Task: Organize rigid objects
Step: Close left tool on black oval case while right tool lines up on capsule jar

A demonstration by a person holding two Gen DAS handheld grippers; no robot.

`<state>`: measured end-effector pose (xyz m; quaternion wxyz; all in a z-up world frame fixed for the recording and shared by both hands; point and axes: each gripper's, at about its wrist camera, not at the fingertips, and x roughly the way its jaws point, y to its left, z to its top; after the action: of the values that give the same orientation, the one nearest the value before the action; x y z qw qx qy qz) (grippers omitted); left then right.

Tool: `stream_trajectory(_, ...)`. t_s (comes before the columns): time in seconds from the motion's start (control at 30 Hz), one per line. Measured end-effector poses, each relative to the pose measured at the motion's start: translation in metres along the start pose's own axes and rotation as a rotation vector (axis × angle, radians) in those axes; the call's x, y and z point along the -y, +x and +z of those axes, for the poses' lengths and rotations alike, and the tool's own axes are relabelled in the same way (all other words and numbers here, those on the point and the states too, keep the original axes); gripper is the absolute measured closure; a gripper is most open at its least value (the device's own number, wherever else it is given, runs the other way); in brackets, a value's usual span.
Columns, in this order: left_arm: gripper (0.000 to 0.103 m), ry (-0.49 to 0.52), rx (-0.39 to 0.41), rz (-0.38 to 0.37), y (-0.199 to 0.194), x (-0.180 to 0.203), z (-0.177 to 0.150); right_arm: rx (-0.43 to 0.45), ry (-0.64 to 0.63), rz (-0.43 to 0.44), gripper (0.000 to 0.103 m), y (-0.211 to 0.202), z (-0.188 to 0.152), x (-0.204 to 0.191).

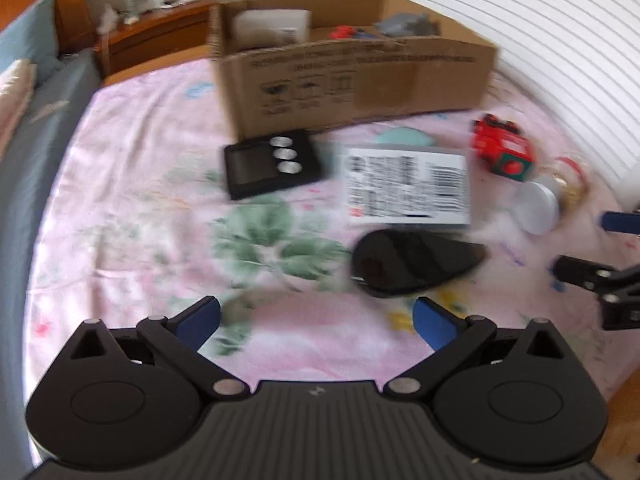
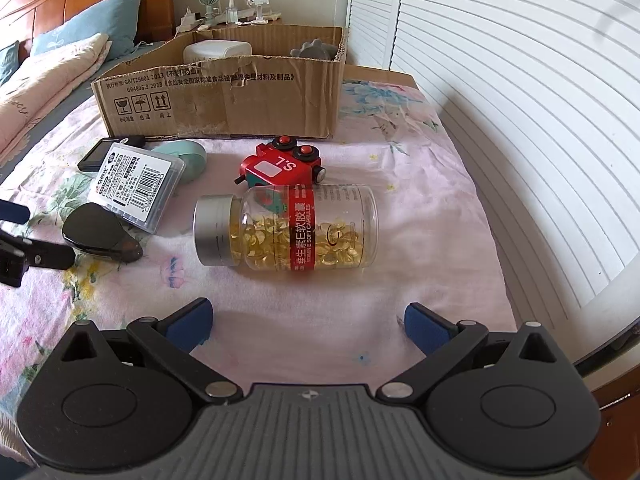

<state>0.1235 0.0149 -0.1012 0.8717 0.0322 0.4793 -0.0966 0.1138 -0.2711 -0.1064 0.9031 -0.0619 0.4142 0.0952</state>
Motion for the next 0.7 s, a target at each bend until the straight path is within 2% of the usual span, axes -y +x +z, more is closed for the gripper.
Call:
stream_trajectory(0.13, 0.001, 0.057, 0.021, -0.012, 0.003, 0.025, 0.0, 0.002, 0.0, -0.001, 0.0, 0.0, 0.0, 0.0)
stream_trajectory(0.5, 0.001, 0.009, 0.049, 0.013, 0.016, 0.055, 0.016, 0.028, -0.013, 0.015, 0.0, -0.002, -0.004, 0.002)
stream_trajectory(0.57, 0.003, 0.002, 0.06, 0.016, 0.017, 0.056, 0.016, 0.032, -0.015, 0.017, 0.0, -0.002, -0.004, 0.002)
stream_trajectory(0.63, 0.013, 0.003, 0.073, 0.016, 0.014, 0.055, 0.015, 0.036, -0.016, 0.017, 0.0, -0.002, -0.005, 0.002)
stream_trajectory(0.7, 0.014, 0.008, 0.071, 0.005, 0.012, 0.052, 0.015, 0.04, -0.016, 0.019, 0.0, -0.002, -0.006, 0.002)
